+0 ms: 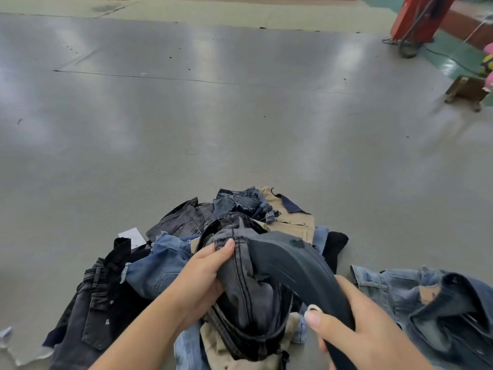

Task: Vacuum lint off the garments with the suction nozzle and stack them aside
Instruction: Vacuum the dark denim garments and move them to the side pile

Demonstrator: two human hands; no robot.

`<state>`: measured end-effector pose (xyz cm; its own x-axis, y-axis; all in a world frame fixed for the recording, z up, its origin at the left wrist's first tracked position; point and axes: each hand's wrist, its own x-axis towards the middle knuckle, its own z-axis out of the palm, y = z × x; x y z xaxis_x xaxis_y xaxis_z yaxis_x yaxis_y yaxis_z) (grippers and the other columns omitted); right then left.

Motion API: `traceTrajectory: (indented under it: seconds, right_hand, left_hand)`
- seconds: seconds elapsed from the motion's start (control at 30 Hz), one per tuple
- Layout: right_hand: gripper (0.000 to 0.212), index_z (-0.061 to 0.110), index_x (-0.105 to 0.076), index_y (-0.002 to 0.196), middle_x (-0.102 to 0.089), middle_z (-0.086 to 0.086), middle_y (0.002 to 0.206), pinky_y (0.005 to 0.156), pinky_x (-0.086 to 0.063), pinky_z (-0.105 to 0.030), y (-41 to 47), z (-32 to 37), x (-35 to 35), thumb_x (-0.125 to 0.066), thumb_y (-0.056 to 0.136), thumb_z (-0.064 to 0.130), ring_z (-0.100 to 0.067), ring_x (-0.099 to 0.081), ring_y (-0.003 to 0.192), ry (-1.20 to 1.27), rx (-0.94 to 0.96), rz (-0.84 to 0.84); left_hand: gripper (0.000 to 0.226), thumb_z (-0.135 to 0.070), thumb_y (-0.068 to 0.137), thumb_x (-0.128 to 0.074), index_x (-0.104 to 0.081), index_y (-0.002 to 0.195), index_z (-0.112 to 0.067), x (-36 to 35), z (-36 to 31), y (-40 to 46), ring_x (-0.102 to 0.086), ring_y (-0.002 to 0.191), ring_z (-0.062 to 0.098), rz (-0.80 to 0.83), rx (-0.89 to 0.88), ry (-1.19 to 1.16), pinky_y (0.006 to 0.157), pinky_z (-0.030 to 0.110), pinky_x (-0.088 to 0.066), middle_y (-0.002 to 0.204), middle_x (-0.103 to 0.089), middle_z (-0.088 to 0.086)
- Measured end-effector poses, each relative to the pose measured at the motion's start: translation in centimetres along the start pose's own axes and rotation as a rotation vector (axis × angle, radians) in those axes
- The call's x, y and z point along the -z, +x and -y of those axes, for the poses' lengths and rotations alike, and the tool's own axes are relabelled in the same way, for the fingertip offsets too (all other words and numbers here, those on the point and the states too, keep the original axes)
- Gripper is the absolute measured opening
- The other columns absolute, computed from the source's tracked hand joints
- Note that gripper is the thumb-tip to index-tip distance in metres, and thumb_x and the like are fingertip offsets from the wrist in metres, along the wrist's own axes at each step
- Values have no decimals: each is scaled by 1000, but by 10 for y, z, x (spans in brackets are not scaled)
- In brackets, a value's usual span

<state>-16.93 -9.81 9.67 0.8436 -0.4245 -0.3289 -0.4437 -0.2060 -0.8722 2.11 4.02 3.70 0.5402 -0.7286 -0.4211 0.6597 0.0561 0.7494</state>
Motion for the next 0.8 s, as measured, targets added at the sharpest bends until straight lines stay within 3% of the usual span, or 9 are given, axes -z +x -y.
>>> traceTrajectory:
  seconds: [0.13,0.2,0.27,0.4,0.47,0.57,0.67,0.73,0.8]
  right_hand:
    - [14,40,-56,91,-65,-6,59,46,-46,-24,7,3,1,-64,82,34,-24,-61,45,159,-50,-155]
    - [14,30,-55,93,-64,-6,59,47,-46,-28,11,0,6,-63,83,34,-26,-62,45,180,-54,-245]
    - [14,25,-55,95,-64,-5,59,45,-47,-27,14,-4,11,-63,85,31,-27,-62,45,221,-62,-317]
    - [17,23,-54,99,-64,-6,60,45,-47,-24,14,-12,13,-62,86,31,-26,-63,46,214,-74,-360]
    - [17,24,-54,98,-64,-6,60,46,-47,-24,15,-14,12,-62,85,32,-26,-63,47,212,-83,-342]
    - [14,25,-55,96,-64,-6,60,45,-46,-22,15,-14,8,-63,86,30,-25,-63,47,221,-85,-320]
    - [13,24,-56,96,-63,-7,59,46,-47,-25,17,-11,5,-64,86,26,-28,-62,46,231,-63,-312]
    - [13,24,-55,97,-63,-7,59,49,-47,-29,16,-10,2,-63,87,24,-30,-62,47,225,-65,-287]
    - [13,24,-55,99,-62,-7,58,46,-46,-26,14,-9,-1,-62,88,21,-30,-60,45,238,-77,-269]
  left_hand:
    - [24,-25,88,-63,-73,105,-11,-10,10,-11,-68,100,30,135,40,239,79,34,-55,110,-70,18]
    - [26,-11,80,-66,-71,105,-5,-15,19,-11,-69,96,34,65,38,172,78,39,-57,110,-69,23]
    - [39,-9,74,-69,-66,111,3,-14,26,-8,-67,95,37,-18,90,-67,84,47,-55,112,-67,25]
    - [70,-58,92,-44,-65,118,3,-8,33,-2,-59,113,43,-123,349,-399,104,56,-39,120,-63,27]
    - [50,-42,98,-45,-66,117,0,-9,38,1,-65,104,40,-201,369,-239,99,53,-45,110,-68,24]
    - [23,-13,98,-50,-67,108,-2,-19,50,-2,-72,84,33,-254,260,70,71,38,-58,95,-73,20]
    - [26,9,82,-50,-68,101,5,-23,58,-5,-71,74,35,-243,223,-67,60,37,-57,91,-72,25]
    - [31,-1,71,-57,-72,98,4,-23,52,-8,-71,76,36,-184,225,-252,65,43,-59,97,-71,25]
    - [31,-18,75,-62,-76,97,-2,-20,43,-9,-71,87,36,-114,218,-316,74,45,-58,105,-71,21]
